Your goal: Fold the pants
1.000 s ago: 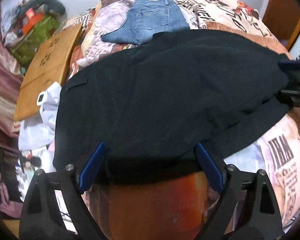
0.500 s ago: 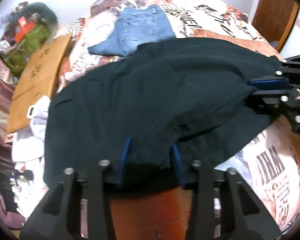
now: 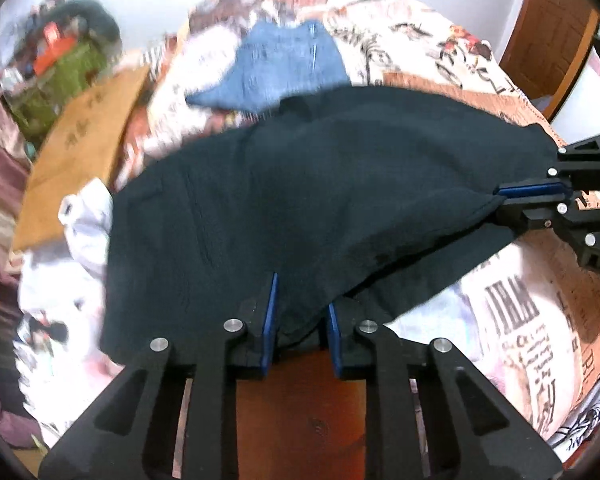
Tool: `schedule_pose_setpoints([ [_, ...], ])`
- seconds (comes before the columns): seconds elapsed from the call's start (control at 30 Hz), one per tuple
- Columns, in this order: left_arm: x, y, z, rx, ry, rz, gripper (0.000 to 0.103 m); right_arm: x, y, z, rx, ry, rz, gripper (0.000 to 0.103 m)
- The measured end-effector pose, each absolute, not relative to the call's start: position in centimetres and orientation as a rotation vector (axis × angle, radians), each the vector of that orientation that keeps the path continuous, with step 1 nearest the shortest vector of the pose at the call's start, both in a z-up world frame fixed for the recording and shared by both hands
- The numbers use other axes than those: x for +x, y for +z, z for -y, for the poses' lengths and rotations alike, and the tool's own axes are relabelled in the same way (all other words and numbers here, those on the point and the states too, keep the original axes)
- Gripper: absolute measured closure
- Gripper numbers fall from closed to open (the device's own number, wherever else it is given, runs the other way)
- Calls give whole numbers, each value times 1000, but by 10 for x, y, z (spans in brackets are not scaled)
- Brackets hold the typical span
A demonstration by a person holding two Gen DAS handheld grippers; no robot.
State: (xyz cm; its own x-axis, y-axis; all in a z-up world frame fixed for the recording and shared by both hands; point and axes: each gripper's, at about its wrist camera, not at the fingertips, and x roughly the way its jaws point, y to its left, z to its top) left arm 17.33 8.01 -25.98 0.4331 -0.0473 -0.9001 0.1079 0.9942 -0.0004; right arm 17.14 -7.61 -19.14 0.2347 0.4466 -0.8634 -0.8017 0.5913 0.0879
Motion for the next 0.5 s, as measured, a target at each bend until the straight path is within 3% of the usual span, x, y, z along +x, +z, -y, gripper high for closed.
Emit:
schedule_pose_setpoints([
  [0.17, 169, -268, -73, 83, -89, -1156, 71, 172, -195, 82, -365, 877, -1040, 90],
  [0.23, 165, -262, -73, 75, -102, -1150, 57, 172, -191, 90, -316, 884, -1047, 79],
  [0.27, 164, -260, -74, 69, -102, -1149, 54, 172, -189, 95, -295, 880, -1045, 70],
  [0.33, 162, -251, -76, 35, -114, -1146, 47, 170, -184, 107, -256, 859, -1033, 61],
  [0.5, 160, -223, -76, 5, -115, -1089, 34, 178, -174, 151, -130, 754, -1010, 60],
])
